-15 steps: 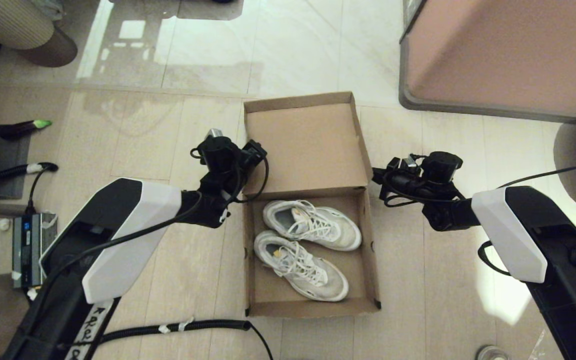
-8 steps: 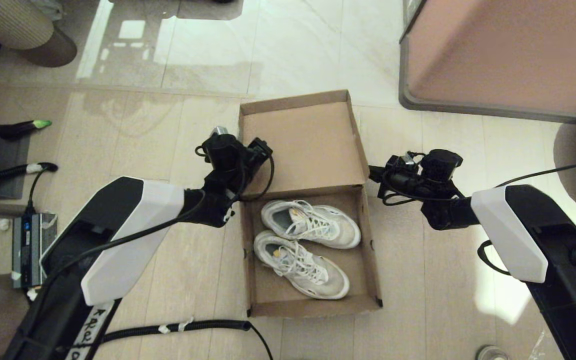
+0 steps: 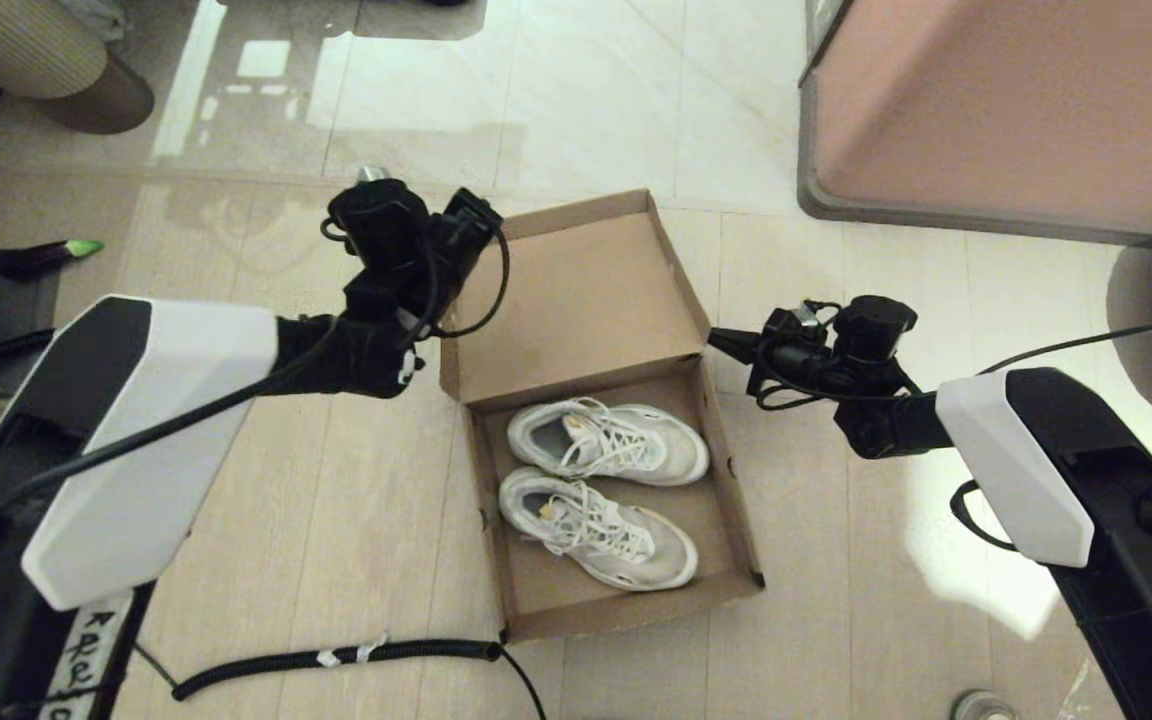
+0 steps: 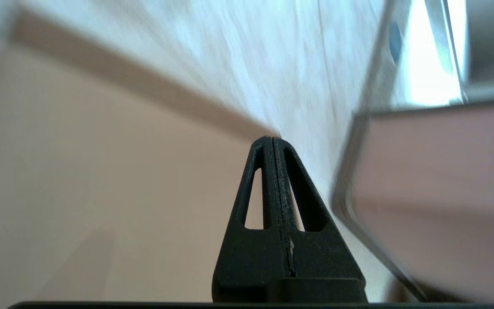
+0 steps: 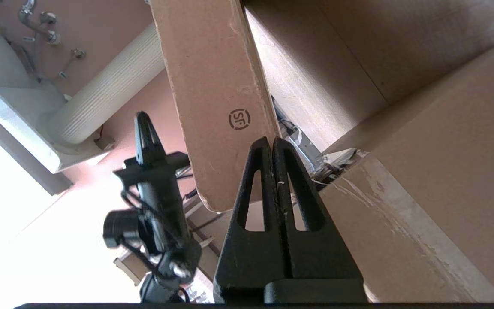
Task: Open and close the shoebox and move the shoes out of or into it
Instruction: Close the shoe box
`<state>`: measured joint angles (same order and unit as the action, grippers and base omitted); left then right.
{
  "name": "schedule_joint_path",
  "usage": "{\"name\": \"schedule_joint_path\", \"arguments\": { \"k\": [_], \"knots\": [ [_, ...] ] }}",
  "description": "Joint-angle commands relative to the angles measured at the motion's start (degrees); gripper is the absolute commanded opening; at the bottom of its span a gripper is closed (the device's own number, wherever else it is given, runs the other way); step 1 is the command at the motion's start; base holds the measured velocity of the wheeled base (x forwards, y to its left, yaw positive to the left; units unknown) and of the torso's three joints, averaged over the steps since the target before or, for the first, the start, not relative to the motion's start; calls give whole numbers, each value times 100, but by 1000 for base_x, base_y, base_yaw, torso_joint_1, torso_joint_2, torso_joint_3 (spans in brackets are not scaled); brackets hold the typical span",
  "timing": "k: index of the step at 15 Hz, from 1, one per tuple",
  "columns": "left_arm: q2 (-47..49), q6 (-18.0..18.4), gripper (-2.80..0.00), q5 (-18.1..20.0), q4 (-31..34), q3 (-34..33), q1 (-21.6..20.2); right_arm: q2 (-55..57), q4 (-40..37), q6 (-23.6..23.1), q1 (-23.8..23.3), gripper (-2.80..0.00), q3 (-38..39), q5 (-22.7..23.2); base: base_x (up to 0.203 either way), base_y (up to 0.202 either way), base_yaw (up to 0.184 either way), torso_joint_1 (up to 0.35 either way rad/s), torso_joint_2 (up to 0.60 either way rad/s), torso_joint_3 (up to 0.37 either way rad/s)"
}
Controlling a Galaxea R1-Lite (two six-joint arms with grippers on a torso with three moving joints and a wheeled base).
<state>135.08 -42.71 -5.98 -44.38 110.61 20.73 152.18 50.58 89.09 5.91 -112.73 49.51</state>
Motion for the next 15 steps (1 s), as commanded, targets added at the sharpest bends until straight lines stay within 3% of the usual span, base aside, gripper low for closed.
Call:
{"name": "schedule_joint_path", "arguments": {
  "k": [1, 4, 7, 10, 12, 14, 15],
  "knots": [
    [-112, 111, -280, -44, -27, -3, -324, -4, 14, 47, 35, -280, 17, 124, 0, 0, 0, 0, 0, 0],
    [142, 344, -280, -390, -33, -4, -875, -4, -97, 10, 59, -280, 14, 288, 0, 0, 0, 0, 0, 0],
    [150, 351, -280, -413, -36, -4, -855, 5, -446, -414, 127, -280, 14, 286, 0, 0, 0, 0, 0, 0],
    [150, 351, -280, -404, -45, -4, -816, -21, -1360, -1664, 238, -280, 22, 258, 0, 0, 0, 0, 0, 0],
    [159, 351, -280, -404, -45, -4, -816, -36, -2116, -2754, 320, -280, 10, 76, 0, 0, 0, 0, 0, 0],
    [208, 396, -280, -404, -51, -25, -808, -32, -2346, -3181, 486, -280, 5, -511, 0, 0, 0, 0, 0, 0],
    [256, 635, -280, -413, -44, -134, -844, -22, -2359, -3230, 524, -280, 13, -672, 0, 0, 0, 0, 0, 0]
  ]
}}
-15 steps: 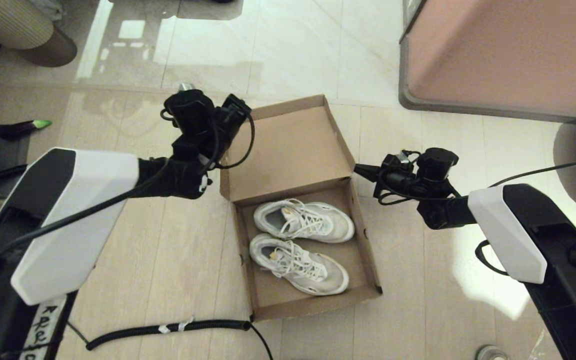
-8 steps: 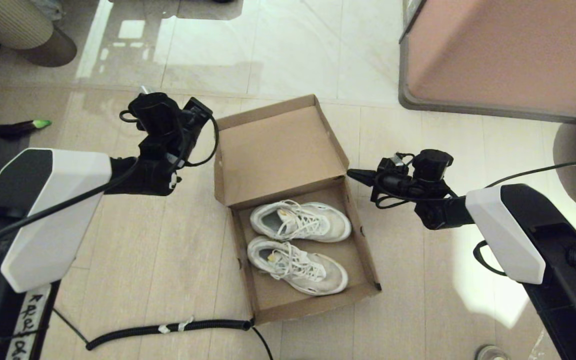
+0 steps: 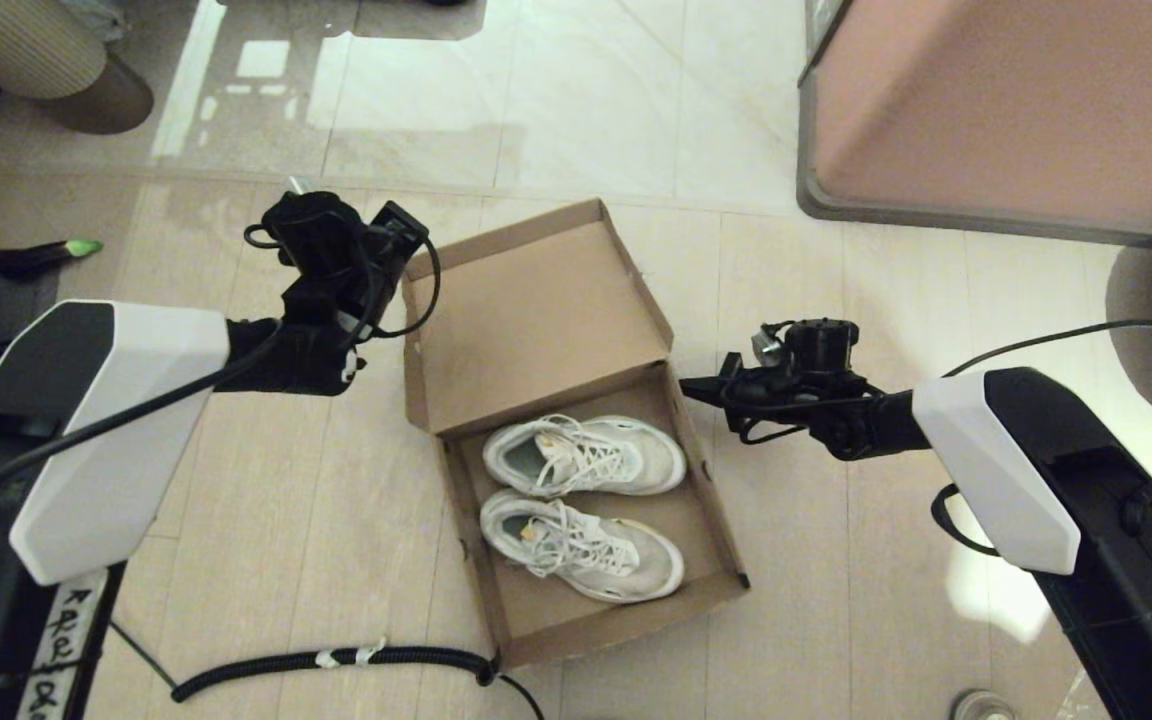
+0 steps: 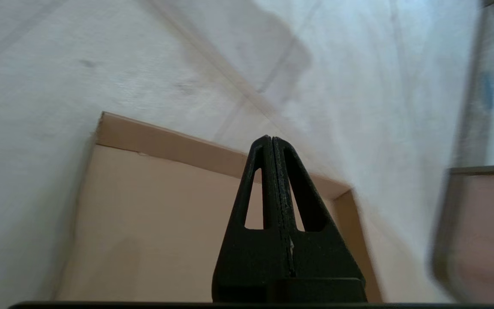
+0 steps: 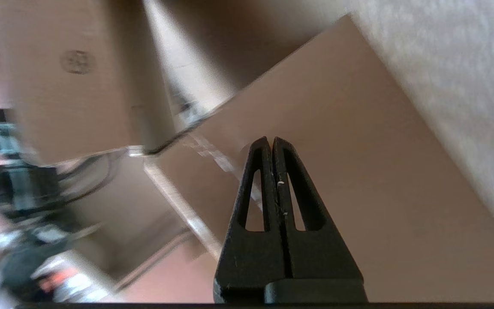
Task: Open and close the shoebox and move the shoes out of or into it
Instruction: Close the shoe box
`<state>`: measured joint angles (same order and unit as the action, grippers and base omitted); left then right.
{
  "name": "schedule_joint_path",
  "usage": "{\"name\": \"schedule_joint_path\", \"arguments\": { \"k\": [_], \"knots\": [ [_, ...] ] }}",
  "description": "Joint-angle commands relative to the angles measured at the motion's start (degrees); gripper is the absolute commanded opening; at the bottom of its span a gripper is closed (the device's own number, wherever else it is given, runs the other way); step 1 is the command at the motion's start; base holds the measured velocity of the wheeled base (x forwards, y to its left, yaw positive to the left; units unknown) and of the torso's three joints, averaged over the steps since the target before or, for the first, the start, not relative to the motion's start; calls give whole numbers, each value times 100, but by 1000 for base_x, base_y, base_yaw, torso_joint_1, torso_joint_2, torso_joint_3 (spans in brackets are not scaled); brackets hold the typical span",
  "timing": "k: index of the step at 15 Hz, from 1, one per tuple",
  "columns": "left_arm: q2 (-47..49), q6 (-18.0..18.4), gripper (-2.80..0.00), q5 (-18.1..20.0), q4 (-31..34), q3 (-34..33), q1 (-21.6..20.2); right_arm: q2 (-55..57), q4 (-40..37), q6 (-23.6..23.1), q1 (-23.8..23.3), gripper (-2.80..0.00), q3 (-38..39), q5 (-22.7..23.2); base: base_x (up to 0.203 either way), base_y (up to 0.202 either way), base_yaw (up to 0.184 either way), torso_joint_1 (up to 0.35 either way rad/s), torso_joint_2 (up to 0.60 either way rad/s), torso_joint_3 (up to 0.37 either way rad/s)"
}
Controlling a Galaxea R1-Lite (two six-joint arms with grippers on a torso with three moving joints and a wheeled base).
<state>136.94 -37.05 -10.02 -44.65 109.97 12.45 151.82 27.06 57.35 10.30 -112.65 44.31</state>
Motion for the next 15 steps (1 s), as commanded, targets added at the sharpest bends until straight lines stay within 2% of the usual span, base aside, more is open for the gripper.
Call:
{"name": "schedule_joint_path", "arguments": {
  "k": [1, 3, 4, 5, 7, 8, 11, 13, 15],
  "knots": [
    [102, 392, -280, -14, -14, -279, -96, 7, -8, -57, 112, -280, 11, -160, 0, 0, 0, 0, 0, 0],
    [156, 1383, -280, -27, -41, -778, -361, -12, -17, -57, 103, -280, 15, -160, 0, 0, 0, 0, 0, 0],
    [158, 1467, -280, -95, 4, -837, -405, -12, -17, -57, 96, -280, 31, -160, 0, 0, 0, 0, 0, 0],
    [156, 1484, -280, -285, 26, -816, -423, -17, -17, -53, 95, -280, 33, -168, 0, 0, 0, 0, 0, 0],
    [26, 1505, -280, -1035, 261, -791, -564, -39, -17, -52, 95, -280, 33, -186, 0, 0, 0, 0, 0, 0],
    [-73, 1507, -280, -1245, 375, -881, -718, -39, -17, -57, 95, -280, 33, -188, 0, 0, 0, 0, 0, 0],
    [-43, 1589, -280, -1372, 555, -1266, -985, -39, -17, -48, 103, -280, 33, -195, 0, 0, 0, 0, 0, 0],
    [188, 1589, -280, -1490, 540, -1151, -955, -39, -17, -48, 103, -280, 33, -261, 0, 0, 0, 0, 0, 0],
    [510, 1399, -280, -1542, 630, -831, -890, -47, -17, -44, 103, -280, 37, -287, 0, 0, 0, 0, 0, 0]
  ]
}}
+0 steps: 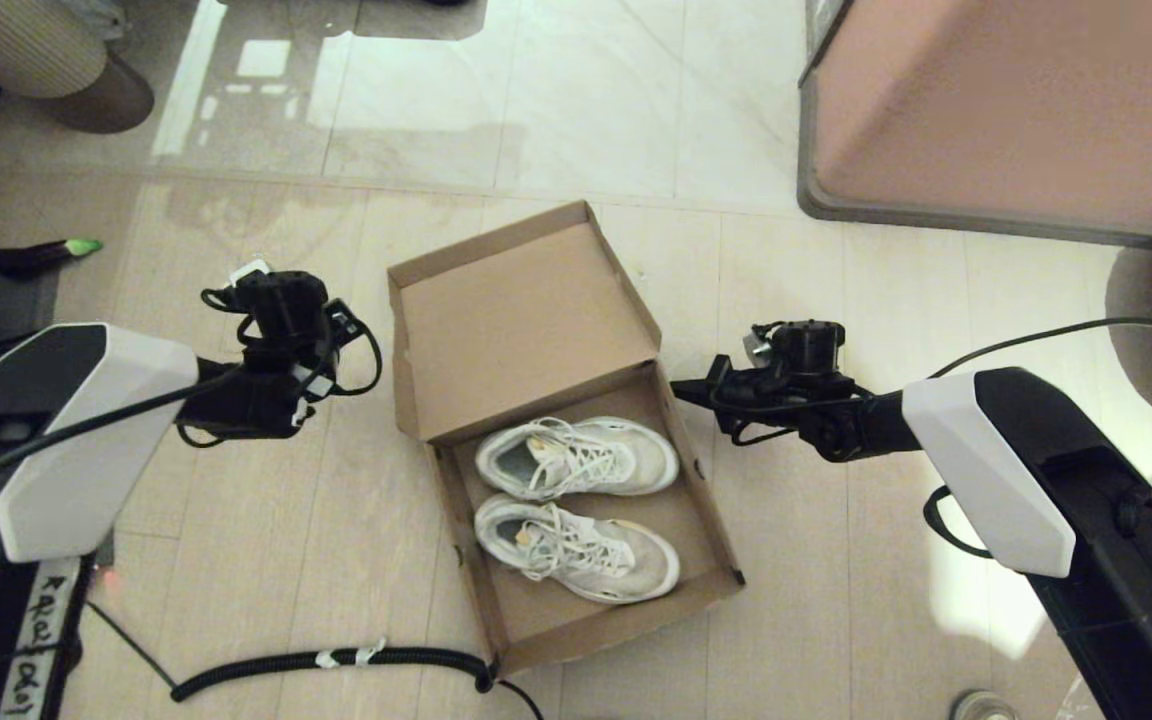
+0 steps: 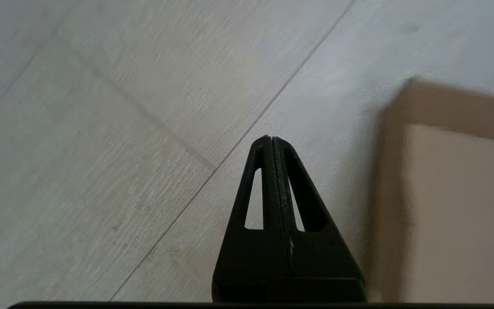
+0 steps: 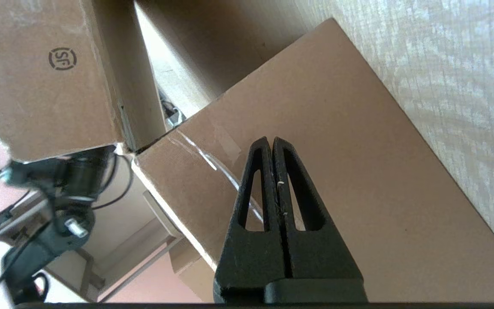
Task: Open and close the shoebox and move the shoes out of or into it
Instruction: Close the shoe box
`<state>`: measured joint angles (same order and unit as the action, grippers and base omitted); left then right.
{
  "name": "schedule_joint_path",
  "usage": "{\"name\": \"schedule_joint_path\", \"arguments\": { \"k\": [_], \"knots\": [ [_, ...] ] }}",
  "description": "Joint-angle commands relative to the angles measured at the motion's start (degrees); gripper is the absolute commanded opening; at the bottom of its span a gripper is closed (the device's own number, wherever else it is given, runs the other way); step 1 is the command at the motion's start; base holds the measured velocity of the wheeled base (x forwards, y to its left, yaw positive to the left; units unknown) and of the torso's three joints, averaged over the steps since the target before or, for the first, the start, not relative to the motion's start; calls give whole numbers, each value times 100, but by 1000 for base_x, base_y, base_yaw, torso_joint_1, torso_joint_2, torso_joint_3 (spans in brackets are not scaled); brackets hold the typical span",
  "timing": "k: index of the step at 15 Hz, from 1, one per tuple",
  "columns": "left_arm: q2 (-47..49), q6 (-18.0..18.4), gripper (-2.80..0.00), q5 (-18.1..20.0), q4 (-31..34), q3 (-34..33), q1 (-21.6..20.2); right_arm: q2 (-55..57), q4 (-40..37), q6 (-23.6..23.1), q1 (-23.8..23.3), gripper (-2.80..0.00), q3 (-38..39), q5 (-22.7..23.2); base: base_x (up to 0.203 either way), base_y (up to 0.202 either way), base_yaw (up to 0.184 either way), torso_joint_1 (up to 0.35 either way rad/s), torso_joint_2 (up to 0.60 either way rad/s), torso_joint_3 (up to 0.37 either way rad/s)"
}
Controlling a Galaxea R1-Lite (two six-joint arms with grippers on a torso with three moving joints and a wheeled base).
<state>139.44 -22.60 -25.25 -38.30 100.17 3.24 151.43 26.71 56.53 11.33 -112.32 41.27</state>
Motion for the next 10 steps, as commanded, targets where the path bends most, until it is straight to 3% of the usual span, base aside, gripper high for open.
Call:
{"name": "schedule_joint_path", "arguments": {
  "k": [1, 4, 7, 10],
  "knots": [
    [391, -87, -280, -91, 168, 312, 48, -12, 18, 34, 1, -280, 12, -70, 0, 0, 0, 0, 0, 0],
    [612, -320, -280, -300, 784, 783, 100, -49, 18, 25, 1, -280, 22, -436, 0, 0, 0, 0, 0, 0],
    [657, -1173, -280, -59, 1825, 1054, 262, -130, 18, 25, -8, -280, 35, -477, 0, 0, 0, 0, 0, 0],
    [775, -1388, -280, 128, 1780, 1075, 414, -260, -70, 26, -17, -280, 86, -594, 0, 0, 0, 0, 0, 0]
  ]
}}
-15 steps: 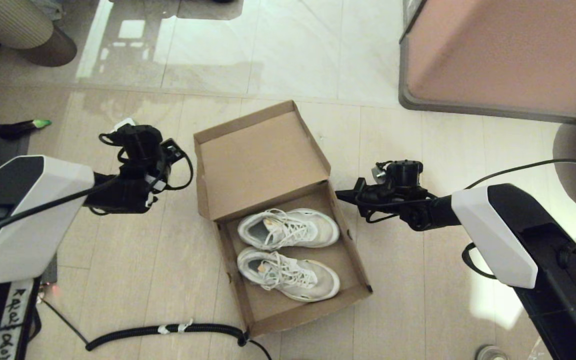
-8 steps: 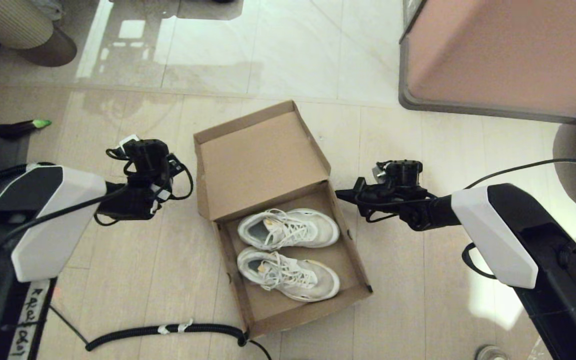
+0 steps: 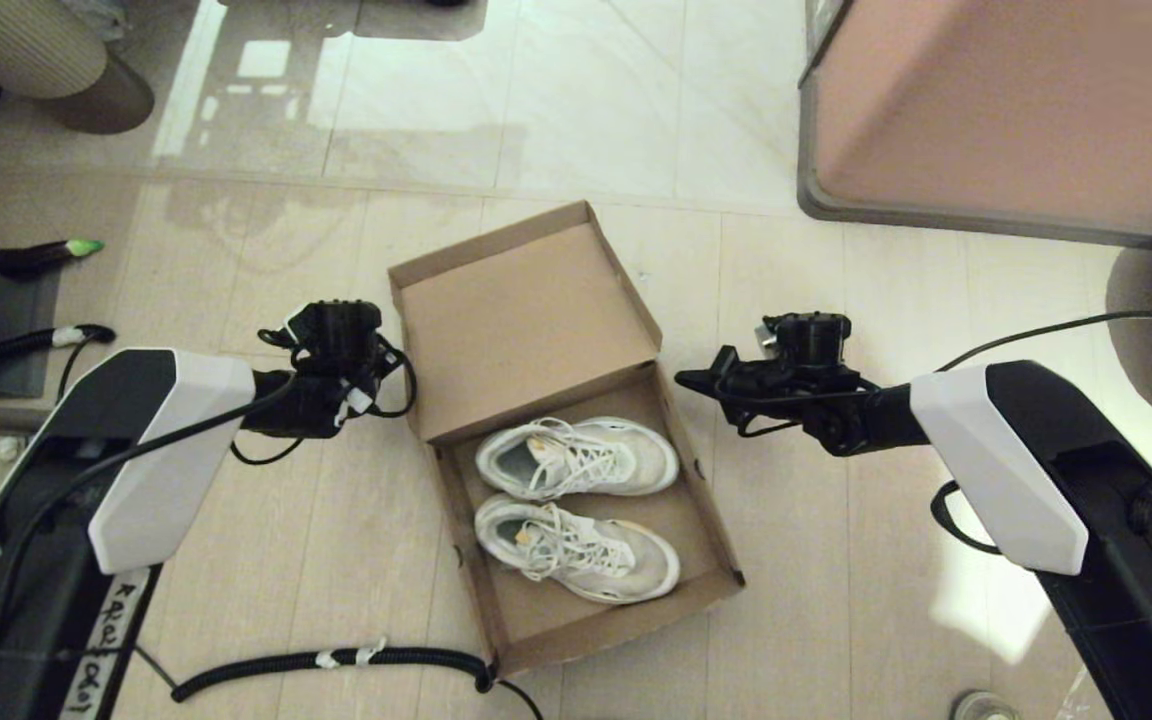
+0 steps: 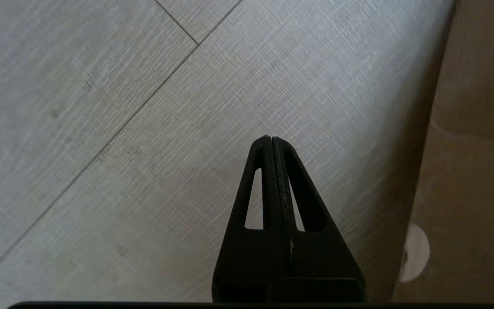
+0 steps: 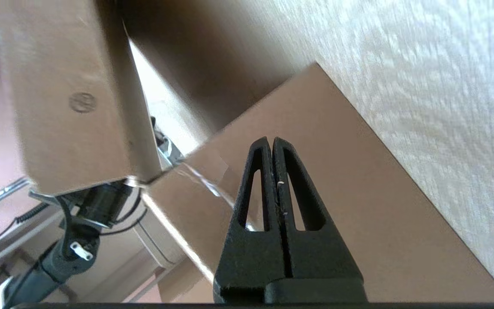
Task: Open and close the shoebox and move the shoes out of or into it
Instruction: Close the shoe box
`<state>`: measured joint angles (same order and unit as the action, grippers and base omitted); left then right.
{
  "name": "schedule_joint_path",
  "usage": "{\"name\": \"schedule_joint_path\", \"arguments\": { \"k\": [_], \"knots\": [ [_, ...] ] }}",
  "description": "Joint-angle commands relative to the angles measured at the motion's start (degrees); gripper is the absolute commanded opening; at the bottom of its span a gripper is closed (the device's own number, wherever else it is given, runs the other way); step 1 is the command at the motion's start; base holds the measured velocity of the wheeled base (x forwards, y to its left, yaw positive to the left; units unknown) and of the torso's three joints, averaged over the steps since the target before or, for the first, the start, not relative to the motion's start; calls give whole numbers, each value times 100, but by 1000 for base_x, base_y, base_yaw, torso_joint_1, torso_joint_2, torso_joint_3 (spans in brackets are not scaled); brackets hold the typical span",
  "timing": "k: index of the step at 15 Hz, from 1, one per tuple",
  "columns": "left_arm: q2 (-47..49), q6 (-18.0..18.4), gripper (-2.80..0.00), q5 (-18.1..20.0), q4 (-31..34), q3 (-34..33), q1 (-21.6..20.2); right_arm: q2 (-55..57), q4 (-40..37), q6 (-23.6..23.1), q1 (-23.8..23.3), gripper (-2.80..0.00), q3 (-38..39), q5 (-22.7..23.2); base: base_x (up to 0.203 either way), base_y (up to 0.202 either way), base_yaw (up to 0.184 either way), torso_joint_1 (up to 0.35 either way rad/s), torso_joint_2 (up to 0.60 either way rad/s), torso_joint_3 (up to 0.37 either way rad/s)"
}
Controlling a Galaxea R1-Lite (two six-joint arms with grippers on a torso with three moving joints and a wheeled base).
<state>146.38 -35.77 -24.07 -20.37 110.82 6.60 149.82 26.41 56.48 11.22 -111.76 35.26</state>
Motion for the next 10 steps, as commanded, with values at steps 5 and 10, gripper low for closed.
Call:
{"name": "schedule_joint_path", "arguments": {
  "k": [5, 10],
  "knots": [
    [109, -353, -280, 104, -34, 10, 399, -216, -606, -475, -106, -280, 54, -564, 0, 0, 0, 0, 0, 0],
    [49, -438, -280, 190, -37, 11, 654, -214, -883, -761, -375, -280, -10, -1082, 0, 0, 0, 0, 0, 0]
  ]
}}
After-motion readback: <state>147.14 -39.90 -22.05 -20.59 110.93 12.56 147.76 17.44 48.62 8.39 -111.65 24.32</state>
